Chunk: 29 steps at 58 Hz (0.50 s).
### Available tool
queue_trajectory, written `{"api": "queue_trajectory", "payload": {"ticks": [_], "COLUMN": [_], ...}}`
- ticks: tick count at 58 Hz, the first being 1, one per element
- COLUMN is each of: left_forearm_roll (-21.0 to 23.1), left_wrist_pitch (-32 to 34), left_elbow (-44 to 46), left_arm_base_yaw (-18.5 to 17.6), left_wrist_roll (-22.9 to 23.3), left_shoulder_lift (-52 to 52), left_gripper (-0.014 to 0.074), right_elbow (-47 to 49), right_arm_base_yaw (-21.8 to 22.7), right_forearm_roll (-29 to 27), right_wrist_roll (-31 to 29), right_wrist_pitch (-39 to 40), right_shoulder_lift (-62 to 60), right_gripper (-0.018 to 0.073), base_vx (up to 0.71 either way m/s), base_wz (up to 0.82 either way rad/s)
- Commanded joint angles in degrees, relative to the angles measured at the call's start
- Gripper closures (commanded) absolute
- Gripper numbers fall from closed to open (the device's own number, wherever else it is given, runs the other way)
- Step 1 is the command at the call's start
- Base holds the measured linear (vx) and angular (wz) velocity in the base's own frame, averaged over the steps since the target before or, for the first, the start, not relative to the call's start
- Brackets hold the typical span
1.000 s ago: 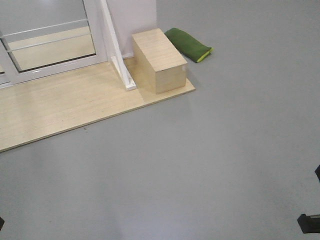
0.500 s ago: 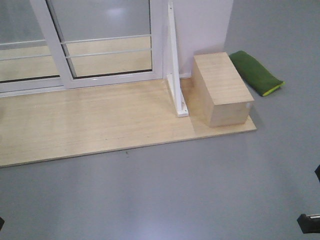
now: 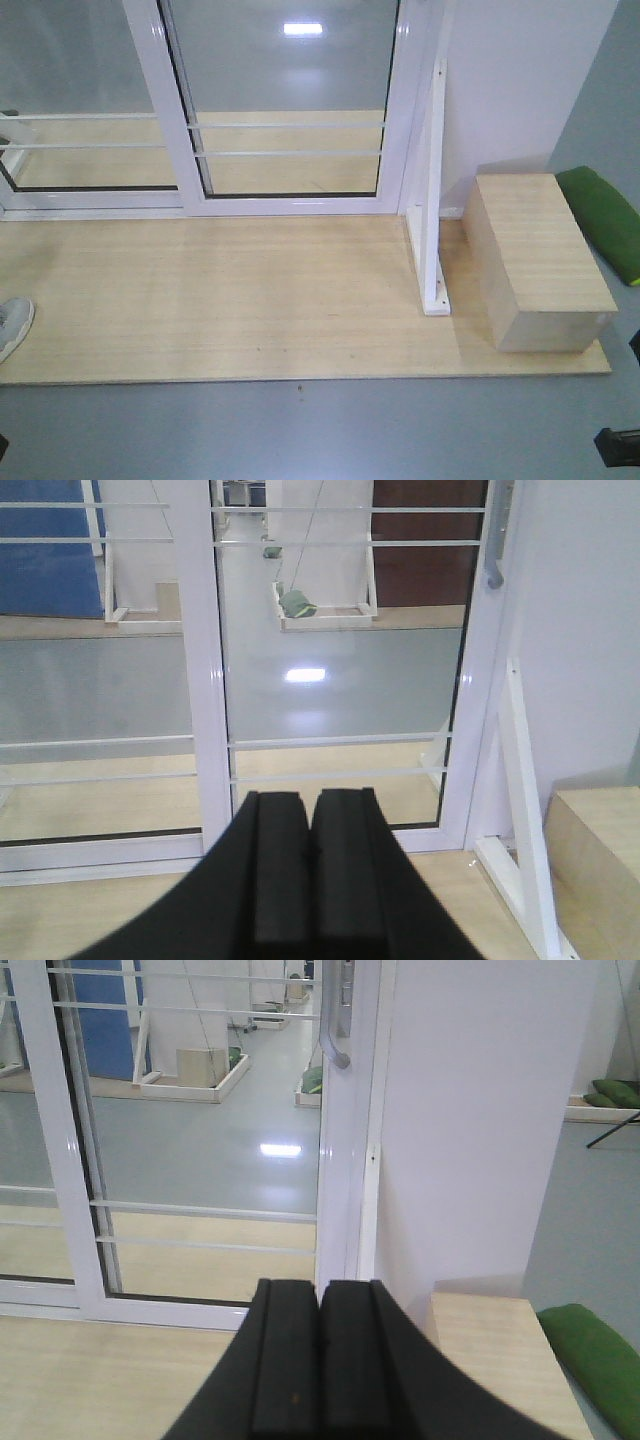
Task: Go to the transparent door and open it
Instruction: 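Drive the base up to the transparent sliding door with silver handle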
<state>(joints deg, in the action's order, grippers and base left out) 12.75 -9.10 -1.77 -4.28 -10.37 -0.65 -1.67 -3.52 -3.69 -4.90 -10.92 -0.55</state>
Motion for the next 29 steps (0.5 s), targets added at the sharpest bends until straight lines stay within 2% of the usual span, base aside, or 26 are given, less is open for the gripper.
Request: {"api": "queue_trajectory", "payload": {"ticks": [1, 29], "left_forearm_roll": [0.6, 0.6], "left_wrist_pitch": [5.1, 5.1], "left_elbow": [-0.7, -0.7], "left_arm_base_yaw": [-0.3, -0.3], "left_wrist_roll": [0.2, 0.2], "left_shoulder_lift": [-0.8, -0.8], "left_gripper": [0.0594, 0.0594], "right_elbow": [-0.3, -0.3], "right_arm_base_yaw": [0.2, 0.2], "right_forearm_roll": [0.0, 0.0], "right_wrist_roll": [0.0, 0.0], "right_wrist_pitch": [4.7, 4.7], "right_shoulder_lift": [-0.9, -0.9], "right_gripper": [0.0564, 0.0564], "base_vx": [0.55, 0.52], "base_wz": [0.15, 0.05]}}
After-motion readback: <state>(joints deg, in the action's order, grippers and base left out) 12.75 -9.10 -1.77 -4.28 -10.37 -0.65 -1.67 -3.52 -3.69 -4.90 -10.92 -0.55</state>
